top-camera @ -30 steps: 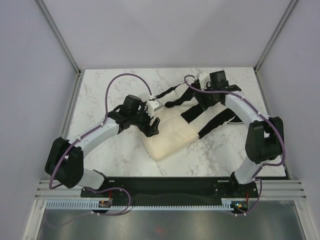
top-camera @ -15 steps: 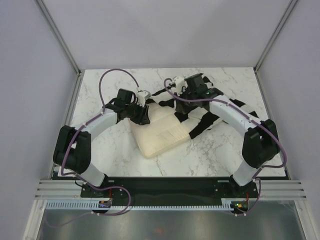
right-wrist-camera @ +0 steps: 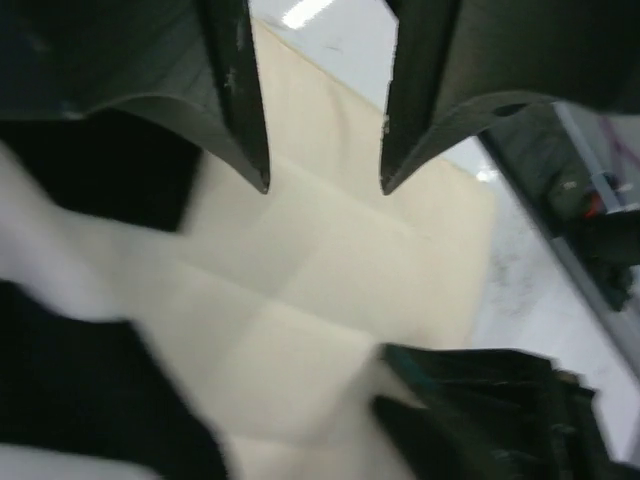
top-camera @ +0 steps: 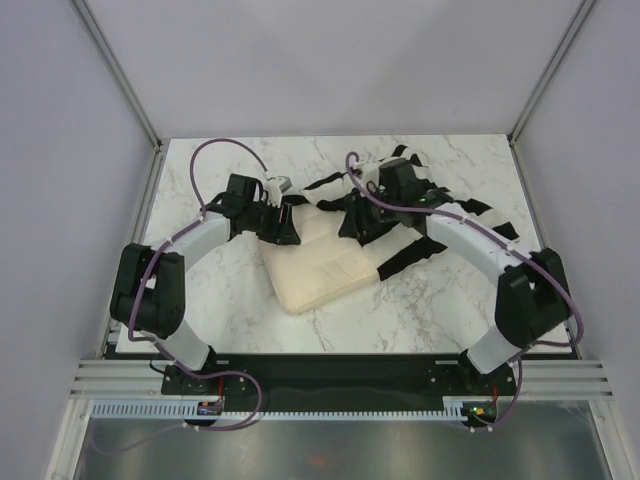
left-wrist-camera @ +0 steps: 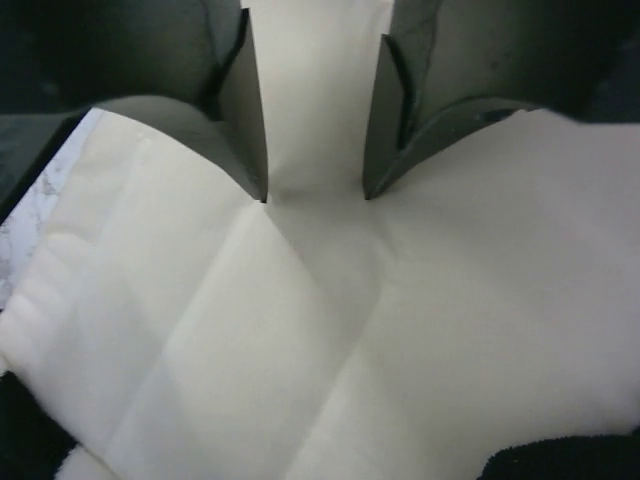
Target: Put the pillow into the pillowcase
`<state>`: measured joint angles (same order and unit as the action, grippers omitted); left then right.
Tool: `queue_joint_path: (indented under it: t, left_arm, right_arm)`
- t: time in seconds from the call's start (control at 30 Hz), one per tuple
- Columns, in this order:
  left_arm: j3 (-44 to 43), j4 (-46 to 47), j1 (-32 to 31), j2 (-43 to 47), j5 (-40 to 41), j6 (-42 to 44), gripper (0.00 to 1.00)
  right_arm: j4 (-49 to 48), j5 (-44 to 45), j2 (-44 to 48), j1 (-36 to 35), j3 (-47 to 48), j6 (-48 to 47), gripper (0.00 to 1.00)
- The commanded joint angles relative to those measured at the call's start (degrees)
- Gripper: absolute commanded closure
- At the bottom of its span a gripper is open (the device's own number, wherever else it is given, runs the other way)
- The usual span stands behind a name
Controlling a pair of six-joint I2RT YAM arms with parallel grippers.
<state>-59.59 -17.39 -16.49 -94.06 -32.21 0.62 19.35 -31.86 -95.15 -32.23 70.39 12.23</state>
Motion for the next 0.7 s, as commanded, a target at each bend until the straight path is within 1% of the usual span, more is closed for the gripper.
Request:
queue_joint_path:
  t: [0.0,0.07,0.1,0.13,0.23,0.27,0.3,0.43,0.5,0.53,0.57,0.6,0.67]
  left_arm:
    - [1.1,-0.1,0.2,3.1,-3.9,-5.1,0.45]
    - [1.5,0.0,-0.1,4.1,-3.2,-3.4,0.39]
    - [1.6,-0.1,-0.7,4.6,-2.1,-2.7,0.37]
    - [1.7,-0.2,-1.0,5.4,-1.5,-1.9,0.37]
    - [1.8,-0.8,-2.0,6.3,0.8,1.1,0.35]
    - [1.7,-1.0,-2.1,6.3,1.1,1.8,0.34]
    - [1.5,-1.2,-2.6,6.3,2.1,2.0,0.34]
    - [1.1,-2.4,-3.5,5.6,3.2,2.8,0.32]
    - [1.3,-2.4,-4.2,4.9,4.0,2.5,0.32]
    - [1.5,-2.3,-4.2,4.3,4.0,2.3,0.32]
    - [1.5,-2.4,-4.2,3.5,4.1,1.4,0.34]
    - [1.5,-2.3,-4.2,3.0,4.2,0.9,0.35]
    - [1.7,-2.3,-4.2,2.5,2.7,-0.1,0.40]
  right_arm:
    - [10.7,16.6,13.9,3.6,3.8,-13.4,0.44]
    - [13.0,24.3,18.0,3.7,1.0,-18.1,0.36]
    - [13.6,28.0,18.9,3.7,-2.6,-19.5,0.34]
    - [13.3,34.1,19.3,3.9,-4.3,-20.9,0.33]
    - [12.5,37.6,17.7,8.0,-7.5,-24.9,0.27]
    - [12.0,37.6,17.0,10.2,-8.0,-25.8,0.24]
    - [10.6,38.1,15.5,10.9,-9.1,-27.7,0.23]
    - [8.9,38.9,11.1,12.1,-10.1,-29.6,0.23]
    - [7.6,37.8,7.9,12.1,-9.8,-29.6,0.37]
    - [7.5,37.0,6.8,12.1,-9.4,-28.6,0.49]
    - [7.6,34.4,5.5,12.1,-9.0,-27.8,0.82]
    - [8.2,32.1,5.3,12.2,-7.9,-26.8,1.00]
    - [8.5,25.7,7.1,11.3,-7.3,-21.6,1.00]
